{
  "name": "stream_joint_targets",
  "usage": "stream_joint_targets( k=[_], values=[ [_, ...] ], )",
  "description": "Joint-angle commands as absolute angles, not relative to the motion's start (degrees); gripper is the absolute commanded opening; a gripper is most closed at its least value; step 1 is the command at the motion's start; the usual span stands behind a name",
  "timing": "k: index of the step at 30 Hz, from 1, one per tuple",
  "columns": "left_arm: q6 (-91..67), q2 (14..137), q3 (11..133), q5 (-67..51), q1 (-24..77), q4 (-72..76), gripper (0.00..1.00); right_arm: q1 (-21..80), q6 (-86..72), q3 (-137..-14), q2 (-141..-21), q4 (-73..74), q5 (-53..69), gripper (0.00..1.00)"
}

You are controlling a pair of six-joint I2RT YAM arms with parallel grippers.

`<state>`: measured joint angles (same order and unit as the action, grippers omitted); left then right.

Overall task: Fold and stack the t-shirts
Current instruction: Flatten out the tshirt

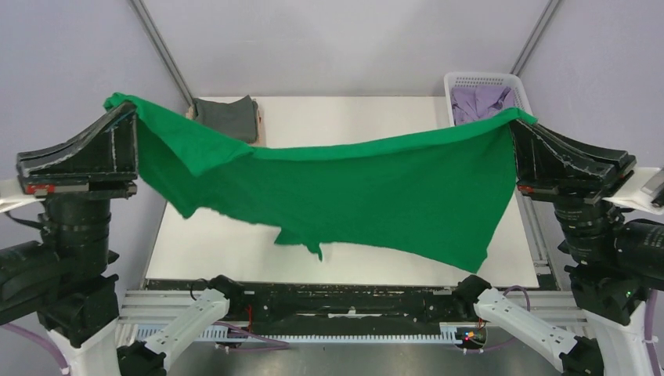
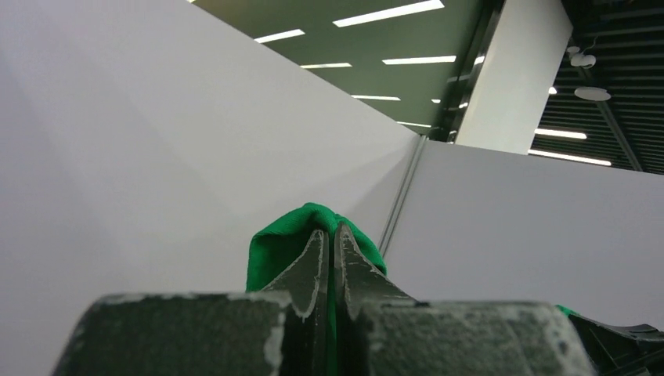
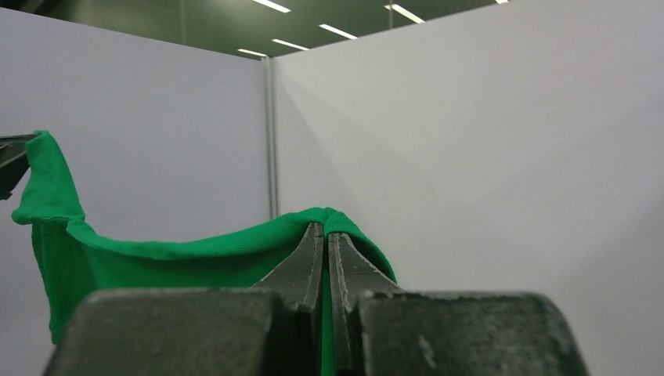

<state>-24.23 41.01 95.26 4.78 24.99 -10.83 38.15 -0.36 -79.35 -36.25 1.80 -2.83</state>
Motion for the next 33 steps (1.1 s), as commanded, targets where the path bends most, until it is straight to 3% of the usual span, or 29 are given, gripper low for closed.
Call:
stream_joint_targets(
  k=[1, 10, 17, 21, 30, 32, 33],
  values=[
    [-19.0, 41.5, 98.9, 2.2, 25.0, -12.2, 0.02, 38.4, 0.4, -84.6, -40.0, 4.8, 4.6, 0.00],
    [-14.1, 49.4, 96.2, 12.5, 25.1, -11.1, 0.02, 38.5, 4.8, -76.1, -41.4, -1.8, -13.6, 0.00],
    [-8.5, 61.7, 84.7, 35.7, 25.0, -1.4, 0.02, 38.4, 11.5, -62.3, -49.2, -12.0, -42.0, 0.00],
    [-10.0, 75.0, 82.4, 39.1, 23.0, -0.3, 0.02, 37.3, 16.0, -56.4, -58.7, -19.0, -55.5, 0.00],
    [-19.4, 110.2, 90.8, 30.0, 16.4, -0.9, 0.02, 23.7, 3.8, -56.9, -86.7, -20.8, -41.5, 0.00],
    [-20.7, 116.1, 94.9, 27.7, 15.7, -2.2, 0.07, 21.9, 1.9, -60.2, -93.5, -20.7, -38.2, 0.00],
    [-21.1, 118.3, 97.1, 26.6, 15.5, -2.5, 0.14, 21.0, 1.1, -61.9, -96.4, -20.7, -36.9, 0.00]
  ],
)
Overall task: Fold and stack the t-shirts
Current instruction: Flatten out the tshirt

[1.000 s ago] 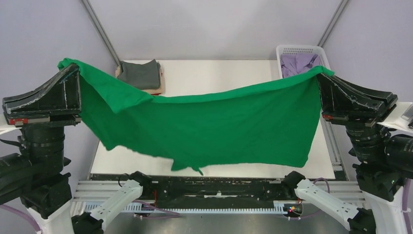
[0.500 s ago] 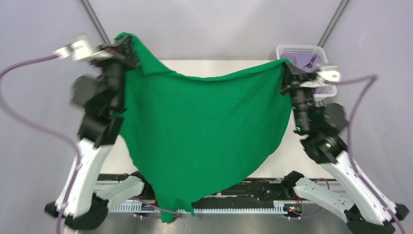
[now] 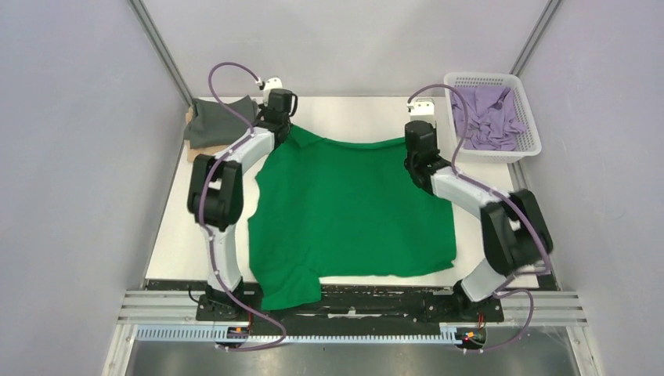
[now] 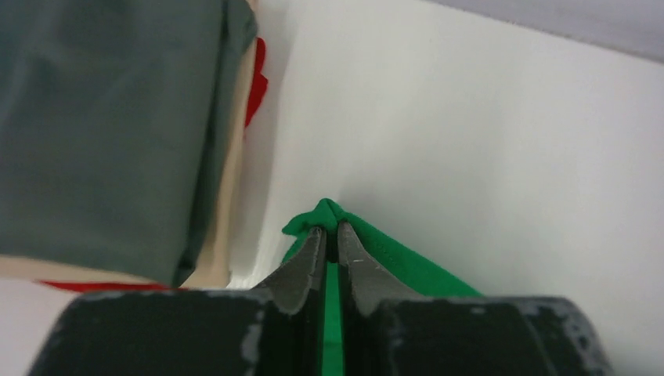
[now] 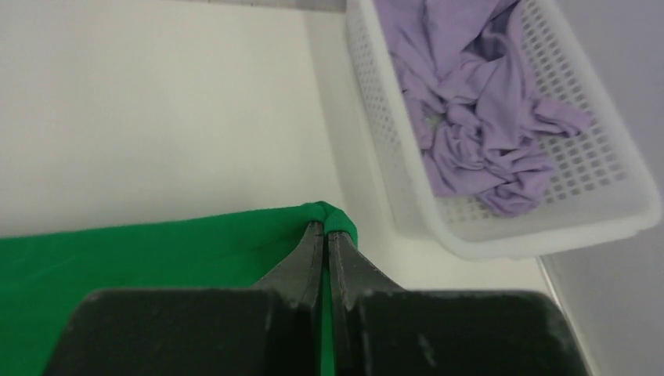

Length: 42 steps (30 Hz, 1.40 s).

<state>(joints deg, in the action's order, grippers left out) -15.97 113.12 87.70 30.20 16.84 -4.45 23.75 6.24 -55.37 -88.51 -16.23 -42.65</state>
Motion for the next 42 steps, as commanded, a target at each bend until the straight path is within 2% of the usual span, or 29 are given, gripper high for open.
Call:
stream_joint_targets(
  k=[1, 2, 4, 5, 7, 9, 11, 18, 23, 29, 35, 42],
  values=[
    [-21.3, 120.9, 98.7, 25.7, 15.3, -2.5, 0.18, 20.2, 0.3, -64.1, -99.4, -20.7, -35.4, 0.01],
    [-21.3, 123.2, 100.8, 24.9, 15.1, -2.6, 0.21, 19.3, 0.1, -66.0, -102.2, -20.6, -34.4, 0.04],
    [-20.9, 127.4, 104.9, 24.3, 15.0, -3.6, 0.34, 18.1, -2.8, -70.7, -106.4, -19.2, -32.8, 0.23],
    [-20.5, 128.8, 107.2, 24.1, 15.0, -4.5, 0.56, 17.7, -3.2, -72.5, -107.8, -18.2, -32.1, 0.38],
    [-19.5, 131.5, 112.1, 23.5, 15.0, -7.2, 0.98, 17.1, -3.9, -75.7, -109.5, -16.3, -31.6, 0.57],
    [-19.4, 132.4, 116.7, 22.2, 15.0, -10.8, 1.00, 17.1, -3.7, -76.3, -108.6, -15.2, -31.0, 0.74],
    [-19.8, 131.0, 117.4, 19.7, 15.1, -12.8, 1.00, 17.1, -3.8, -74.8, -106.4, -14.9, -29.4, 0.97],
    [-26.9, 119.4, 100.7, 11.0, 15.6, -10.0, 1.00, 17.1, -7.4, -62.0, -96.7, -14.9, -13.9, 0.98],
    [-32.7, 118.3, 93.7, 1.6, 15.6, -6.4, 1.00, 17.1, -8.6, -55.8, -95.8, -16.3, -4.8, 0.98],
    [-36.5, 125.3, 98.5, -4.5, 15.6, -6.0, 1.00, 17.1, -9.1, -56.2, -98.5, -15.8, -3.8, 0.98],
    [-39.1, 129.9, 99.7, -4.4, 15.6, -5.1, 1.00, 17.0, -8.6, -56.6, -100.9, -16.0, -5.6, 0.98],
    [-42.4, 138.4, 107.9, -4.9, 15.6, -3.6, 1.00, 16.5, -8.5, -57.6, -104.3, -16.4, -5.4, 0.98]
  ],
)
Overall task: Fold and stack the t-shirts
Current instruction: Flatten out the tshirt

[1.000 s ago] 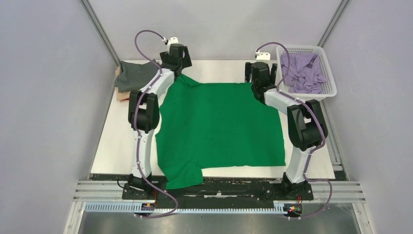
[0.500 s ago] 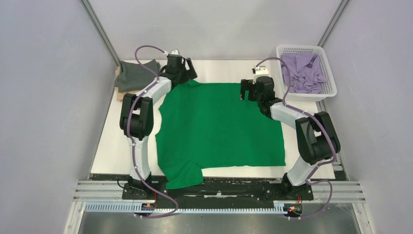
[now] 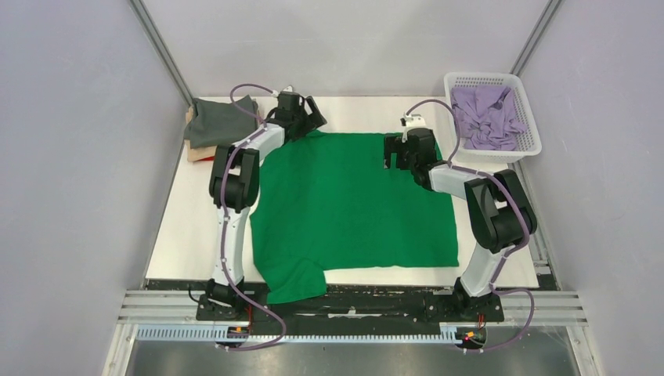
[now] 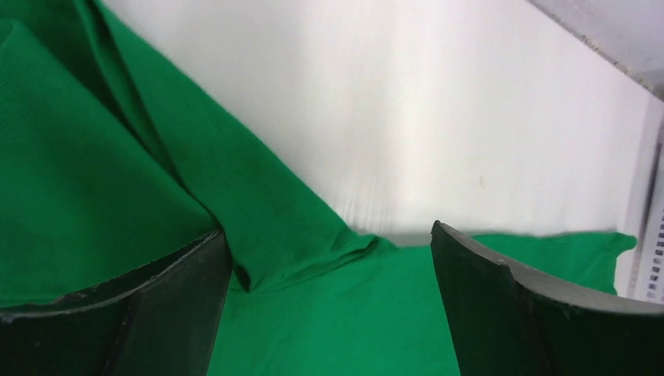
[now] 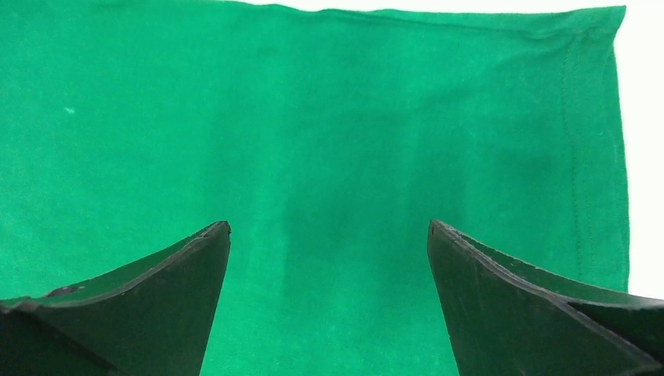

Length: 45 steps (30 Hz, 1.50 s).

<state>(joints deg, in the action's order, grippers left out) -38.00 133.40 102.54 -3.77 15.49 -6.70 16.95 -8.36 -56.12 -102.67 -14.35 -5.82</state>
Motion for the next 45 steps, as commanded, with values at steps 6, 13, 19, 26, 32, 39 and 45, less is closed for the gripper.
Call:
stream_joint_targets(
  k=[6, 13, 19, 26, 32, 39, 45],
  values=[
    [-48.7, 148.0, 121.5, -4.1, 15.6, 4.6, 1.00, 16.2, -8.2, -58.8, -106.7, -17.1, -5.2, 0.98],
    [-54.1, 160.0, 142.1, -6.1, 16.2, 16.8, 1.00, 15.4, -8.0, -59.2, -107.8, -17.3, -5.6, 0.98],
    [-46.0, 152.5, 135.1, -7.8, 16.3, 11.4, 1.00, 14.9, -8.8, -58.1, -106.3, -17.0, -6.3, 0.98],
    [-30.0, 138.4, 130.3, -1.3, 17.1, -11.0, 1.00, 14.9, -10.3, -54.7, -100.4, -14.7, -5.4, 0.98],
    [-27.6, 123.9, 109.9, 2.4, 17.1, -12.7, 1.00, 14.9, -11.5, -47.9, -94.2, -12.5, -5.1, 0.98],
    [-31.7, 114.8, 89.7, 0.8, 17.0, -10.4, 1.00, 15.0, -12.7, -42.1, -91.1, -11.0, -2.9, 0.98],
    [-34.5, 112.5, 75.7, -4.0, 17.0, -5.9, 1.00, 15.1, -13.2, -39.2, -90.7, -11.1, -2.0, 0.98]
  ],
)
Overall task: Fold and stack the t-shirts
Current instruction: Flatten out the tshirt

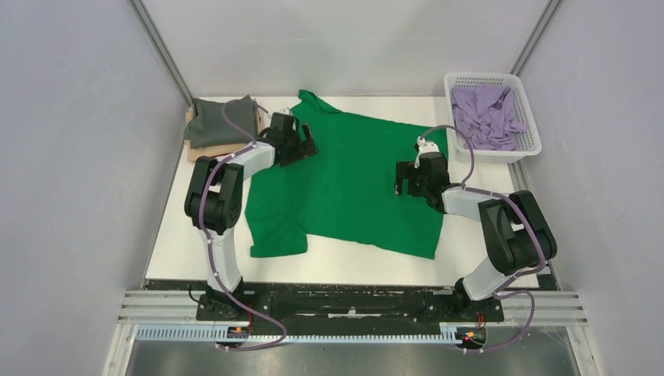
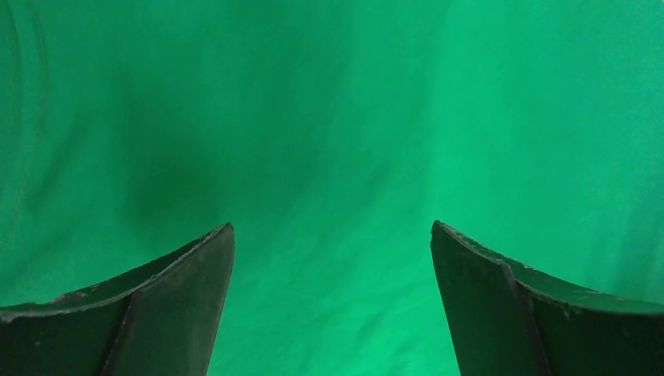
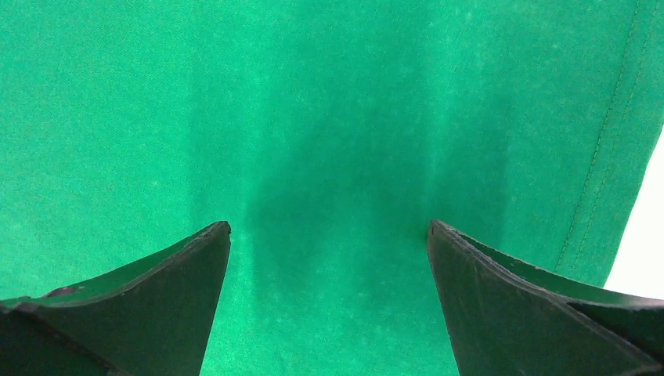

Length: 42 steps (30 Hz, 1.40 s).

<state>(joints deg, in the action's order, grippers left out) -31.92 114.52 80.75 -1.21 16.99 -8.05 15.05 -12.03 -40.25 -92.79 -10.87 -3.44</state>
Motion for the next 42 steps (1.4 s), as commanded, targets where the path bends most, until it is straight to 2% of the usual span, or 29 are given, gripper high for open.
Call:
stream_joint_targets(
  k=[1, 6, 15, 19, 23, 26, 34, 38, 42],
  values=[
    [-34.8, 112.7, 74.5, -4.0, 17.1, -6.2, 1.00, 15.1, -13.3, -38.6, -90.8, -10.9, -1.9, 0.98],
    [-38.1, 109.7, 65.5, -4.5, 17.0, -9.1, 1.00, 15.4, -14.5, -33.9, -89.2, -9.5, -1.7, 0.98],
    [-44.0, 86.3, 40.1, -0.2, 19.3, -17.8, 1.00, 15.8, -17.6, -22.4, -78.1, 1.5, -4.0, 0.98],
    [-45.3, 79.2, 34.7, -1.8, 20.5, -18.5, 1.00, 15.9, -16.8, -19.9, -71.5, 5.8, -3.6, 0.98],
    [-43.8, 74.7, 39.1, -1.2, 20.9, -16.4, 1.00, 16.0, -15.5, -22.0, -66.3, 4.6, -2.6, 0.98],
    [-42.2, 76.3, 44.9, -0.2, 20.8, -12.5, 1.00, 16.0, -15.0, -25.0, -66.2, 0.6, -2.5, 0.98],
    [-41.0, 98.1, 66.3, 2.0, 20.4, -7.1, 1.00, 16.0, -17.9, -31.8, -75.1, -11.5, 2.8, 0.98],
    [-41.5, 110.9, 78.7, 0.3, 19.5, -8.5, 1.00, 16.0, -16.9, -34.6, -78.8, -11.9, 1.5, 0.98],
    [-42.8, 118.8, 85.0, 0.3, 19.2, -7.4, 1.00, 16.0, -15.4, -36.3, -81.1, -11.3, -0.9, 0.98]
  ],
)
